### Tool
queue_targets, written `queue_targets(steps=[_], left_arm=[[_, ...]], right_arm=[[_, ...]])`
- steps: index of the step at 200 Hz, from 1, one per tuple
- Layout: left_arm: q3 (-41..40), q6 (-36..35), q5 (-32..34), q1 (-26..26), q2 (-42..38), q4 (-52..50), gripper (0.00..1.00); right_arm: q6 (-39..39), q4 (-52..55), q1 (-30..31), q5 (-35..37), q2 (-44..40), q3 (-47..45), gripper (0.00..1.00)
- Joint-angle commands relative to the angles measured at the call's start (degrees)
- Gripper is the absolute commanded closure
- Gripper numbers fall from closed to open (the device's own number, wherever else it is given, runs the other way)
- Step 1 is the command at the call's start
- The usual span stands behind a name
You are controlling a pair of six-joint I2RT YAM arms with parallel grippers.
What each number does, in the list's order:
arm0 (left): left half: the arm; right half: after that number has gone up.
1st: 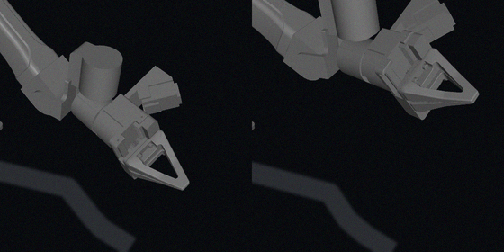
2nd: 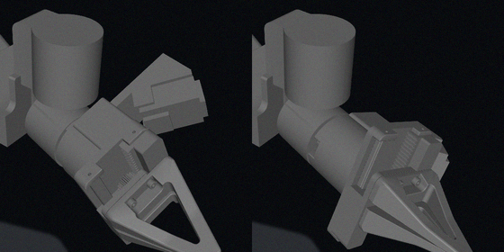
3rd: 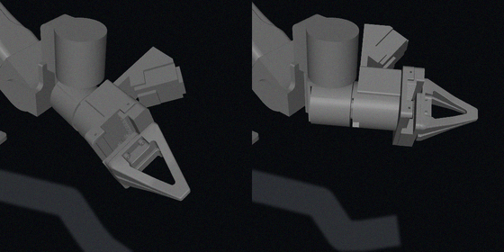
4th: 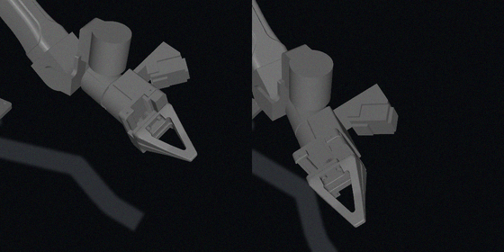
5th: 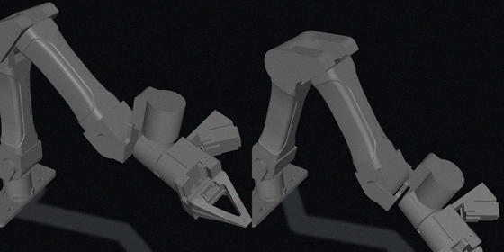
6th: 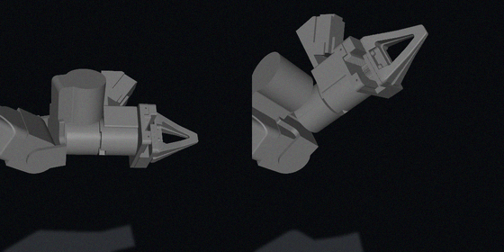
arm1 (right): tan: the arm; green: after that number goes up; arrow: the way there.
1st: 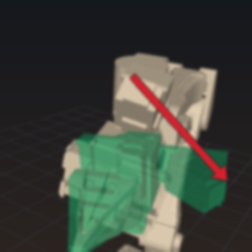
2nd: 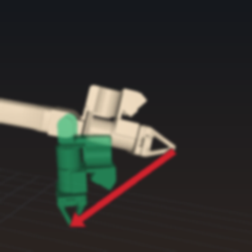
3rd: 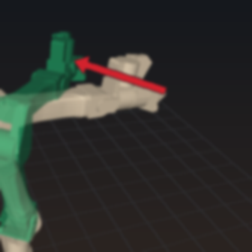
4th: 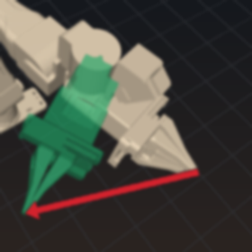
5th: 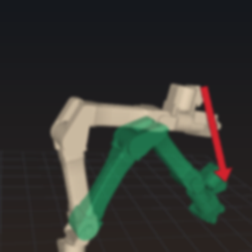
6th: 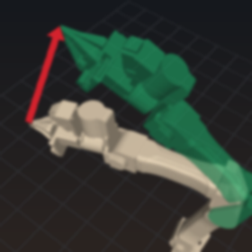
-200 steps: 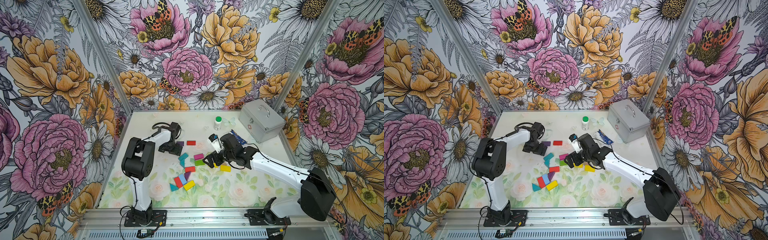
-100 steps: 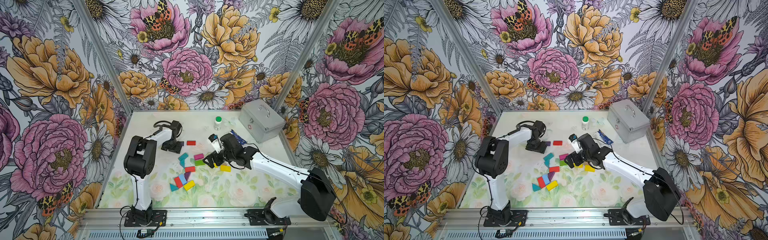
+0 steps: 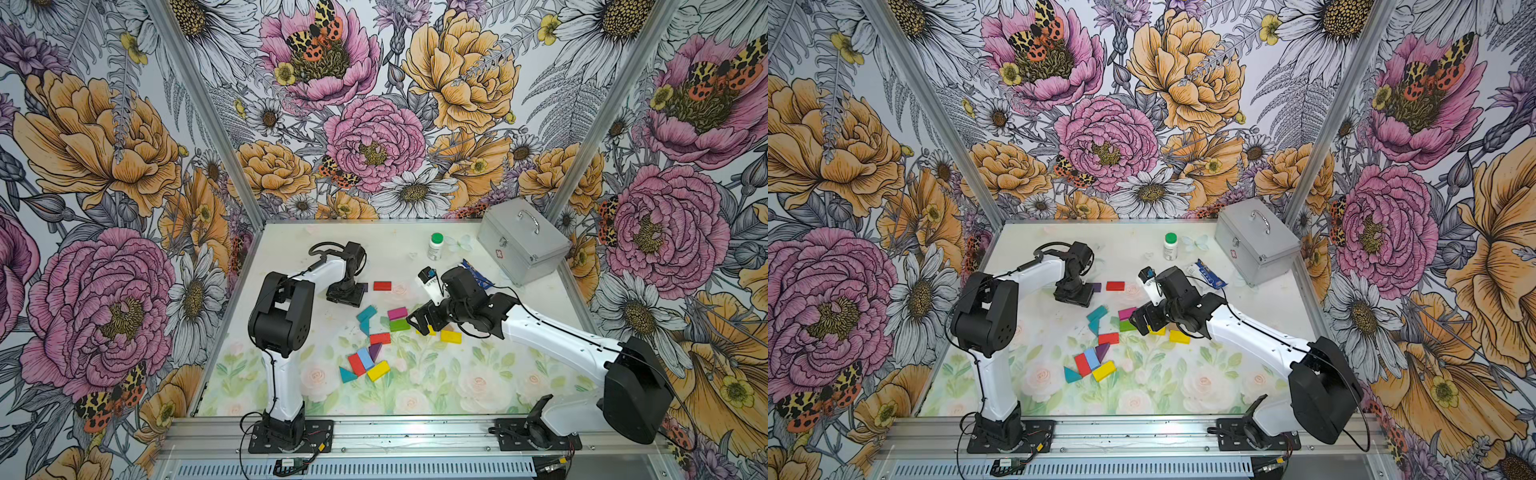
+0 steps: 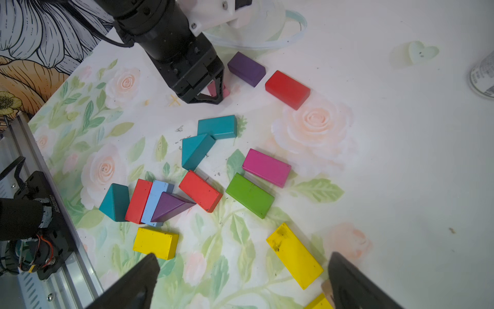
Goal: Assemble a piece of candy with building blocks
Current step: Adjust the building block at the center of the board.
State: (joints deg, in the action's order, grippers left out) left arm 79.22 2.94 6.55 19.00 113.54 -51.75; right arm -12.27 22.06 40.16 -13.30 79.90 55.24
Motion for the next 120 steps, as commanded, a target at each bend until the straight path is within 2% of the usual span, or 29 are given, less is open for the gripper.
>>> queue_targets(steps=[1,48,120], left_arm=[[-2.7,1.9,-2.5,0.5,-1.4,-0.3,0.42],[-5.3,6.6,-2.7,2.7,-2.9,0.0,0.42],[-3.4,13.7,-3.6,4.1,0.3,2.1,0.41]], right_arm=[[1.1,-0.5,0.1,1.0,-1.6,-0.1,0.0],[1.3,-0.4,0.1,0.5,-1.2,0.6,0.0],[1.8,-0.5,0.1,0.8,-4.2,-1.0,0.0]])
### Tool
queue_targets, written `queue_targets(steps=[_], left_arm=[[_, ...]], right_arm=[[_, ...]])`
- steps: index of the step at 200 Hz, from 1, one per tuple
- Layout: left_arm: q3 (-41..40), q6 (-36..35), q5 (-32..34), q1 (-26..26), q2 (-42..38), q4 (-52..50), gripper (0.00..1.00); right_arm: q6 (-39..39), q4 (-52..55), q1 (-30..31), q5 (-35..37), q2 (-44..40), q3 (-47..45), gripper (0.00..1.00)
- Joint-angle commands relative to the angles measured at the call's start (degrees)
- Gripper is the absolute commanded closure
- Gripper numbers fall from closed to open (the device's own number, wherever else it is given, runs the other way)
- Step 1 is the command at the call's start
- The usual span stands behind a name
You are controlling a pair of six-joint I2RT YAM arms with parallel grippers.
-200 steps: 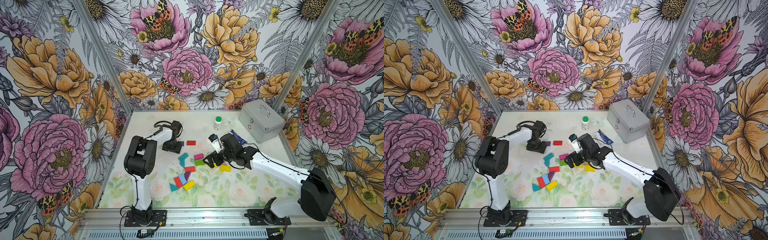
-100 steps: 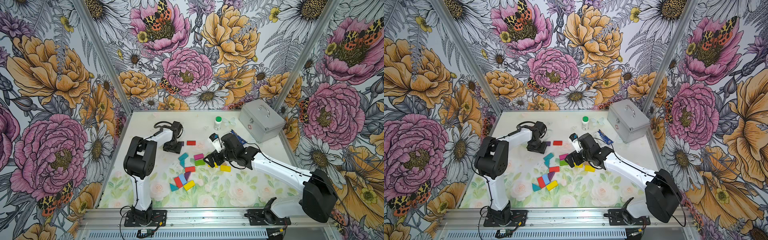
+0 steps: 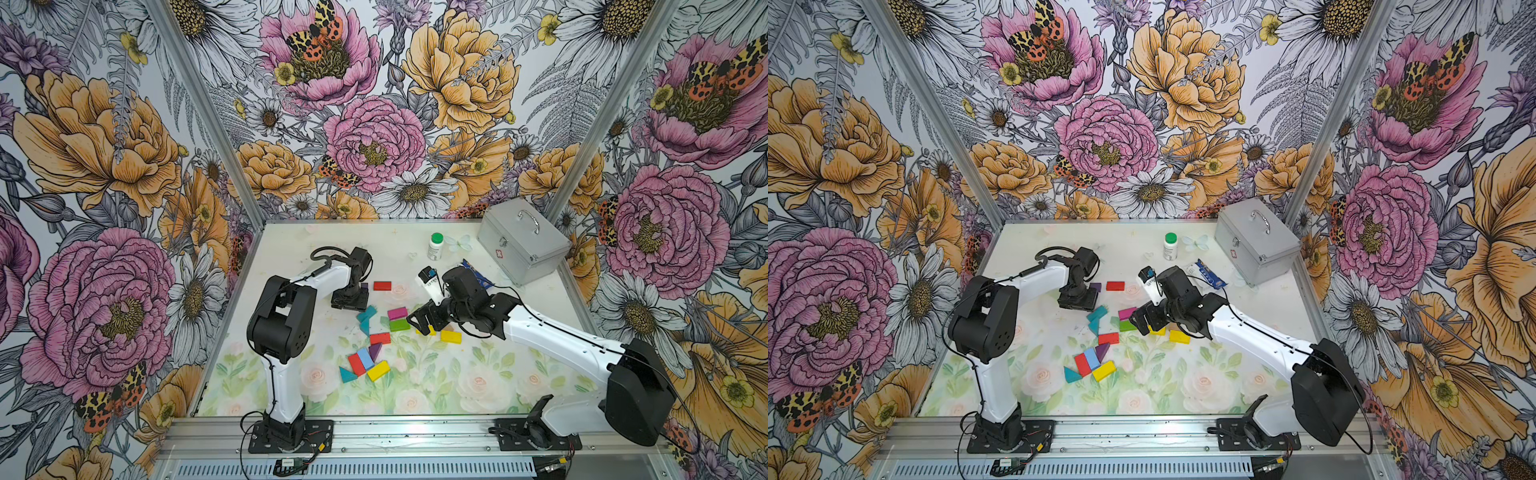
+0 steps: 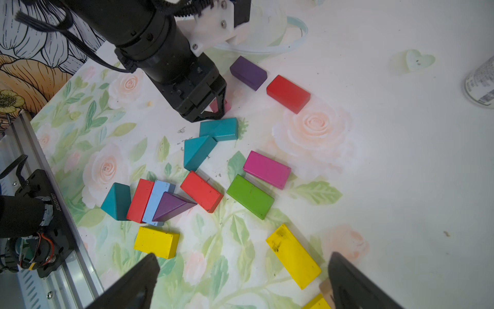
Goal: Assemble a piece of candy with building blocks
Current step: Adjust the building block at the center of the board.
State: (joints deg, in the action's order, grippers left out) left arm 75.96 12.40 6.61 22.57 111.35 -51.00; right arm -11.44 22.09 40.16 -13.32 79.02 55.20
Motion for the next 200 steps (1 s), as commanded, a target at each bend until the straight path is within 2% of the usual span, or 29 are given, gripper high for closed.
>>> queue_targets(steps=[1,74,97,121,160,176,200], left_arm=[[-0.2,4.3,-3.7,0.6,2.5,1.4,0.41],[-0.6,7.4,-5.1,2.3,1.0,1.9,0.39],[-0.5,7.9,-5.4,2.5,0.9,1.9,0.3],[-0.7,8.3,-5.5,2.5,0.1,1.9,0.26],[-2.7,10.0,-5.7,2.9,-6.4,1.9,0.17],[-4.2,11.5,-5.2,4.1,-10.2,2.0,0.14],[-5.5,13.5,-4.0,7.0,-11.6,2.3,0.12]], right_arm=[[1.0,-0.5,0.1,0.8,-3.4,-1.1,0.0],[1.3,-0.5,0.1,2.2,-4.8,-2.8,0.0],[1.4,0.6,0.1,3.2,-5.1,-2.8,0.0],[1.4,1.6,0.0,4.1,-5.8,-3.0,0.0],[1.0,3.1,0.0,4.3,-7.2,-2.9,0.0],[0.7,3.4,0.0,4.5,-7.6,-3.2,0.0],[-0.2,3.3,0.0,5.2,-7.3,-3.7,0.0]])
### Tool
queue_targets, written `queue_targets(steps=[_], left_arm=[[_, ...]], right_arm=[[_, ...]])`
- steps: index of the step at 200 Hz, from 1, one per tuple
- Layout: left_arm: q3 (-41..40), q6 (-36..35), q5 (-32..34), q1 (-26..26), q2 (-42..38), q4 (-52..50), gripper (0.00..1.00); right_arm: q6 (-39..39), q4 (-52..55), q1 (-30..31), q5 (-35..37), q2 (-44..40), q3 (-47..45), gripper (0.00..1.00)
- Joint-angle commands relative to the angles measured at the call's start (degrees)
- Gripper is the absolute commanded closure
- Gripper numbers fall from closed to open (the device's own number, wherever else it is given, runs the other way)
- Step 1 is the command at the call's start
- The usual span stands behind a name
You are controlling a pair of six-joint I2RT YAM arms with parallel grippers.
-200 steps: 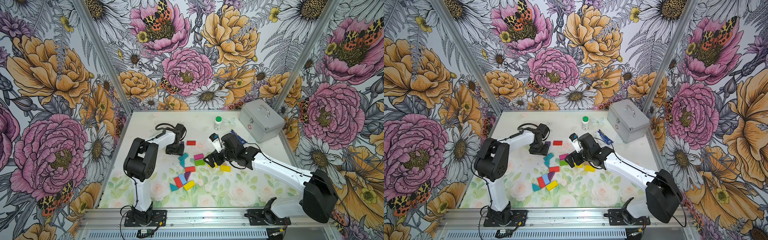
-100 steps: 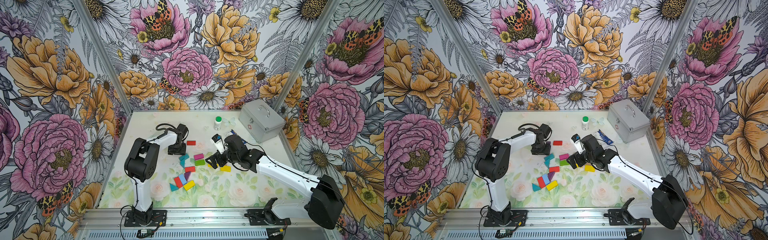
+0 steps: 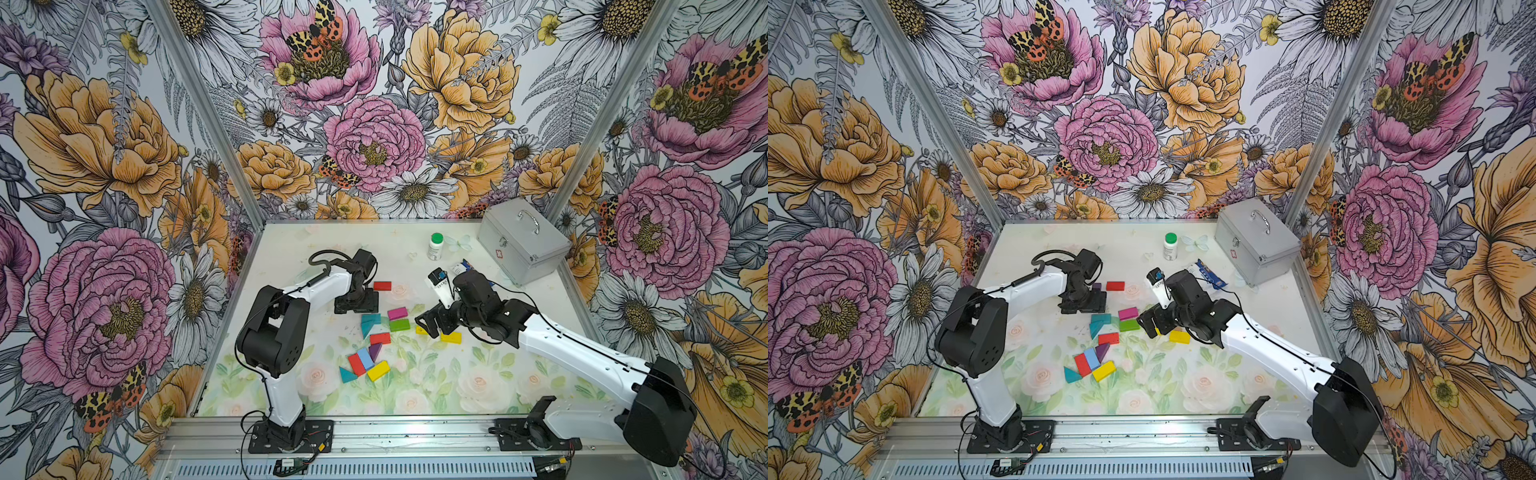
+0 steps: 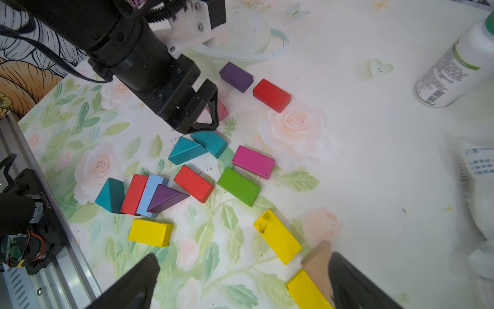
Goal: Assemble a piece of candy with building blocks
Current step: Adjust the building block at the center of the board, then pick up the building block from the center of the board.
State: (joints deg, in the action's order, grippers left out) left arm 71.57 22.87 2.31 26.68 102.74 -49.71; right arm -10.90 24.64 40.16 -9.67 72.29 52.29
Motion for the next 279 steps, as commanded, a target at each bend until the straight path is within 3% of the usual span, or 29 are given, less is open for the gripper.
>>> queue_targets(steps=[1,49,137,204,279], left_arm=[[-1.1,3.1,0.4,3.0,-2.9,1.0,0.12],[-0.4,4.7,2.2,6.0,0.8,2.5,0.11],[0.8,5.2,4.4,6.2,7.6,3.2,0.16],[0.7,5.6,3.5,7.9,7.2,3.8,0.52],[9.6,4.8,2.2,8.8,7.1,3.1,0.53]], right_arm=[[-0.8,0.8,0.0,1.6,-0.6,-0.7,0.0],[-2.0,0.8,0.0,1.6,-1.4,-1.1,0.0],[-2.2,0.6,0.0,1.8,-2.5,-3.3,0.0],[-1.9,0.7,-0.1,2.1,-2.4,-3.0,0.0],[-1.9,0.8,-0.5,2.0,-2.7,-2.7,0.0]])
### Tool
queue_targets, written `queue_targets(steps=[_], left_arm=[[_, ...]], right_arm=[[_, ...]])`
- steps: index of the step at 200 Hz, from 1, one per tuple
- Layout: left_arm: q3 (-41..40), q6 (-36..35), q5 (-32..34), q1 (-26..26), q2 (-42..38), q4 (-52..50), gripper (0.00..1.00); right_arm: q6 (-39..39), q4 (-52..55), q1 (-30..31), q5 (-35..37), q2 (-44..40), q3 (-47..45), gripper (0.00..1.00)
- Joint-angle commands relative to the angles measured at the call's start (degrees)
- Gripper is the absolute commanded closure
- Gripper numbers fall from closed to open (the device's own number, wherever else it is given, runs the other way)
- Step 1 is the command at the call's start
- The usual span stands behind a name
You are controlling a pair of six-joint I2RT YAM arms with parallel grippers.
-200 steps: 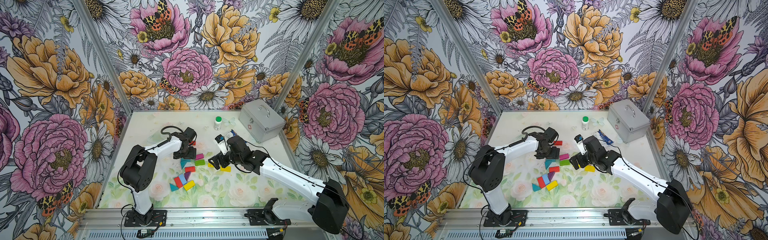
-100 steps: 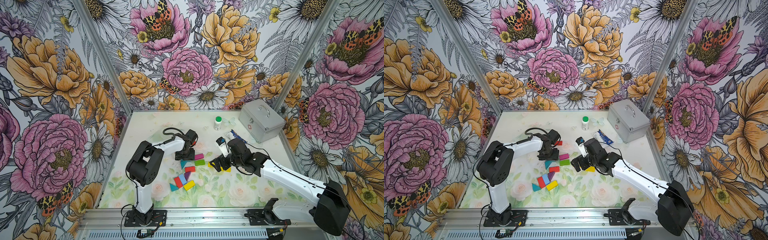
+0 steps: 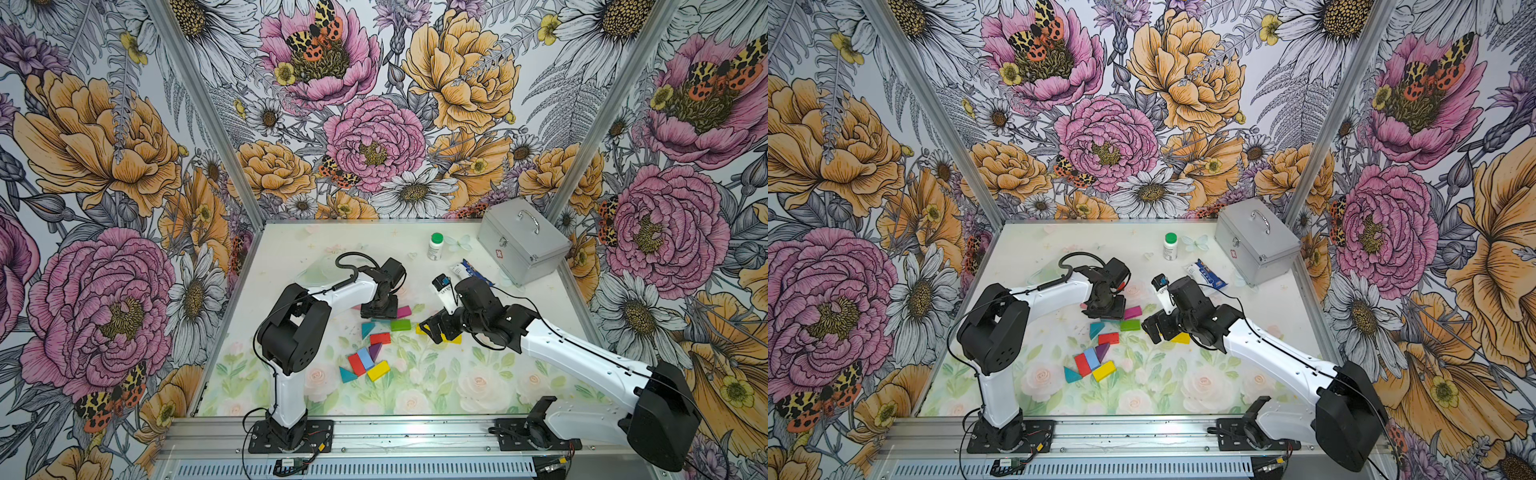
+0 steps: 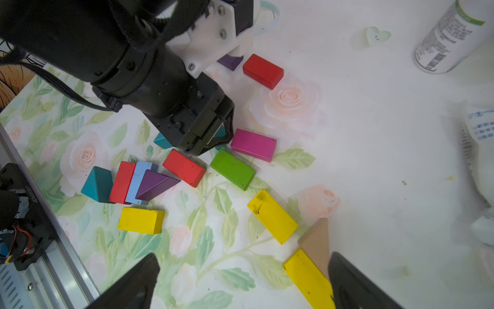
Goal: Assemble a piece of candy with building blocks
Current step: Pick up the building block from the center of the board, then place the building block at the center of the board.
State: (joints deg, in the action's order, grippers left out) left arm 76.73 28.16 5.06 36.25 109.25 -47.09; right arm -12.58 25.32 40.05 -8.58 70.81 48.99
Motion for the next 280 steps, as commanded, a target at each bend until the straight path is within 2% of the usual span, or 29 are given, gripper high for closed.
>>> queue_targets(steps=[1,36,90,164,227,280], left_arm=[[4.5,-0.5,-0.5,-0.8,0.7,0.4,0.53],[8.8,-2.0,-0.5,-2.4,5.0,-0.4,0.53],[11.1,-2.8,-0.1,-3.2,9.8,-0.4,0.53],[11.6,-2.4,1.7,-3.4,11.5,-0.4,0.45],[12.6,-2.6,2.0,-4.3,12.9,-0.3,0.43],[13.2,-2.5,1.6,-4.2,12.7,-0.2,0.34]], right_arm=[[-0.3,0.1,-0.4,0.9,-1.2,0.5,0.0],[-0.3,0.1,-0.9,1.1,-1.1,0.3,0.0],[0.0,0.1,-1.8,0.6,-0.3,0.8,0.0],[-0.1,0.2,-2.1,0.2,-0.3,0.9,0.0],[-0.5,0.2,-2.2,0.2,-1.1,0.6,0.0],[-0.4,0.2,-2.3,0.2,-1.4,0.6,0.0]])
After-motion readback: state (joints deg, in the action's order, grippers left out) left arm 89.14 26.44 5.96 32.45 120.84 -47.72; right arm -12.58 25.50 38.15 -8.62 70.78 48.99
